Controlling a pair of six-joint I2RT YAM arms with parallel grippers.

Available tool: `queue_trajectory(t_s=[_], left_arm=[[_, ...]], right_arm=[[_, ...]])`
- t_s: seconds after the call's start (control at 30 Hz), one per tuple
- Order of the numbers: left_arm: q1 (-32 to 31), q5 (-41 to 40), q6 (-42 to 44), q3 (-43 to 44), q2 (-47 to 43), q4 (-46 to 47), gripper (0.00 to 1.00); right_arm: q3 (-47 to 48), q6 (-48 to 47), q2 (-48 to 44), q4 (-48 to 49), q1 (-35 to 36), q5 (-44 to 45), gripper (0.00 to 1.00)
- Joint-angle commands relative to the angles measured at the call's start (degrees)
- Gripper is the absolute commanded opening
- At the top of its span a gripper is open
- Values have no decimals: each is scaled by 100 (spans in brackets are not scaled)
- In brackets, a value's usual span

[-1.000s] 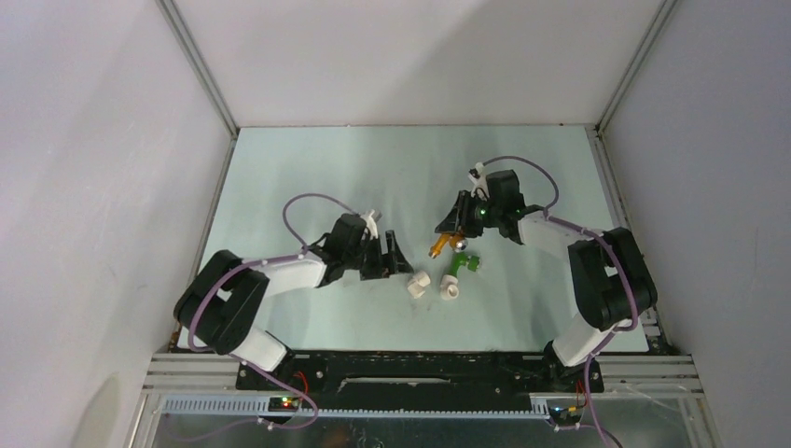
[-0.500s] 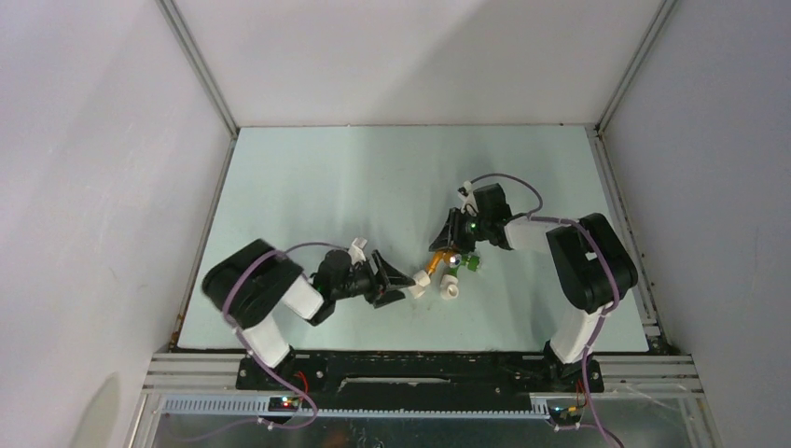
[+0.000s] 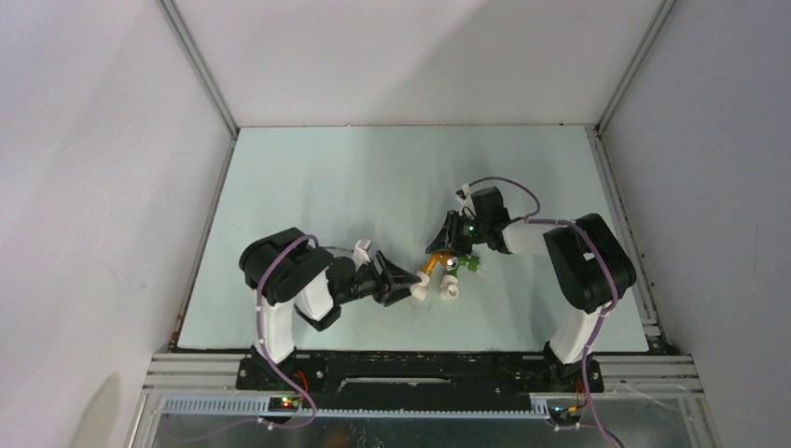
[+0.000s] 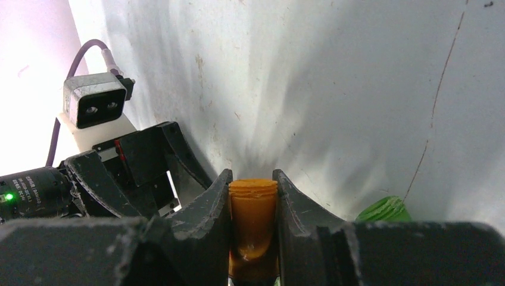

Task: Install the water faucets
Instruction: Pick up the adaptor at the center of the board.

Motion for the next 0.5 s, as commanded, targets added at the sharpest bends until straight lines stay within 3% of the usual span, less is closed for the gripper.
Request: queue_trajectory(t_s=[0.0,0.23,0.47], left_arm=[[-69,-241,365,227,-259,-400,65],[-138,-244,1015,500,-512,-1611,68],[-582,-552,2697,1538,-1258,-4632,57]], right_arm=[[-105,97,-108,183,31,-44,0],[-364,-4,-412,52,6,86,0],[-373,31,-405,134,-55,31,0]])
